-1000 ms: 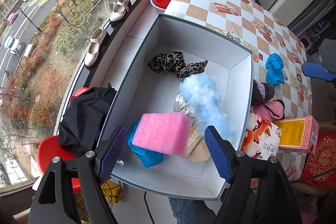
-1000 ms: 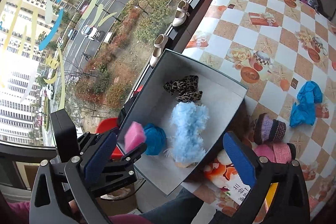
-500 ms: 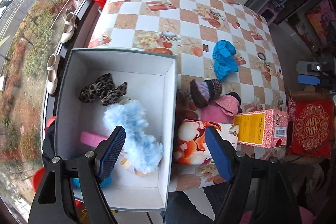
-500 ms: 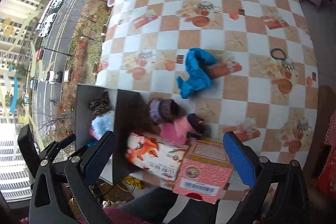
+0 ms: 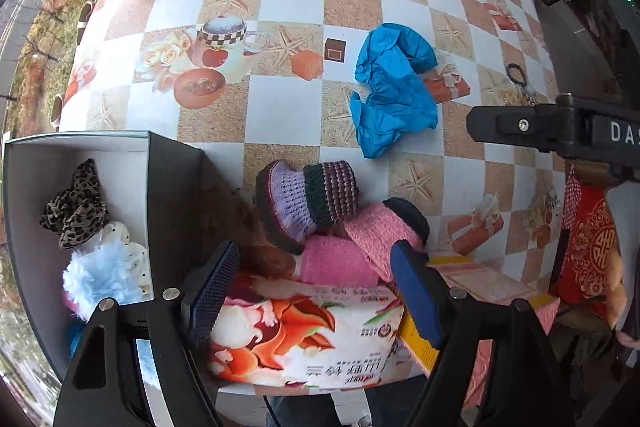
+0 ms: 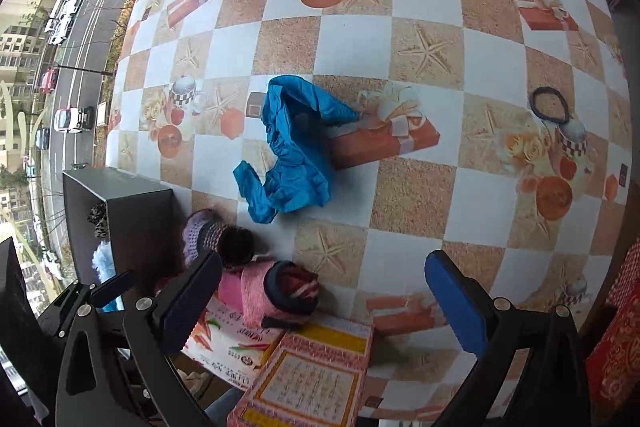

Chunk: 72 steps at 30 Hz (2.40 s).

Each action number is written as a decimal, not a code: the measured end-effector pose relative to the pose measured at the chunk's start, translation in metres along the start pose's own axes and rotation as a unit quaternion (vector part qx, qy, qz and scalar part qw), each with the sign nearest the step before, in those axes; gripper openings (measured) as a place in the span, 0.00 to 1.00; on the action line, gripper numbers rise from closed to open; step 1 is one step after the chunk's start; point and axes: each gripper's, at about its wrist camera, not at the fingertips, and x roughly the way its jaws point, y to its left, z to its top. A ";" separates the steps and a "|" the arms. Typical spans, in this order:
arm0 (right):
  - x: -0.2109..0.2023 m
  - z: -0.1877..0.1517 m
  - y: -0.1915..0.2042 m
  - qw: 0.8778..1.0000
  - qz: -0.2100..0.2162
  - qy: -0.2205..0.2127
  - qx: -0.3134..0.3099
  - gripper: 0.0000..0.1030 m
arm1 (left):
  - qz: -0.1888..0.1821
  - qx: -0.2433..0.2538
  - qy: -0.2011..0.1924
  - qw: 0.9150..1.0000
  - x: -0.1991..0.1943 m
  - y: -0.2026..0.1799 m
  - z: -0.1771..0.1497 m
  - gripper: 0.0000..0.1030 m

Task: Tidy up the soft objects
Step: 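Move both tools from the box over the items on the table, then grasp the purple knit hat with the left tool while the right tool grasps the blue cloth, then lift the purple hat and blue cloth and carry both toward the white box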

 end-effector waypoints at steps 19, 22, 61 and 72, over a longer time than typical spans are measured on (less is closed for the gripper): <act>0.093 0.053 0.011 0.988 -0.121 0.016 -0.089 0.99 | 0.056 -0.064 0.074 0.994 0.090 0.005 0.027 0.79; 0.083 0.039 -0.042 0.991 -0.128 0.015 -0.023 0.99 | 0.056 -0.061 0.077 0.994 0.096 0.008 0.031 0.79; 0.043 0.000 -0.079 0.996 -0.071 -0.046 -0.027 0.25 | 0.047 0.008 -0.015 0.999 0.051 -0.028 0.050 0.56; -0.025 -0.031 -0.088 0.995 0.017 -0.095 0.020 0.25 | 0.046 0.057 -0.081 0.994 -0.015 -0.051 0.051 0.56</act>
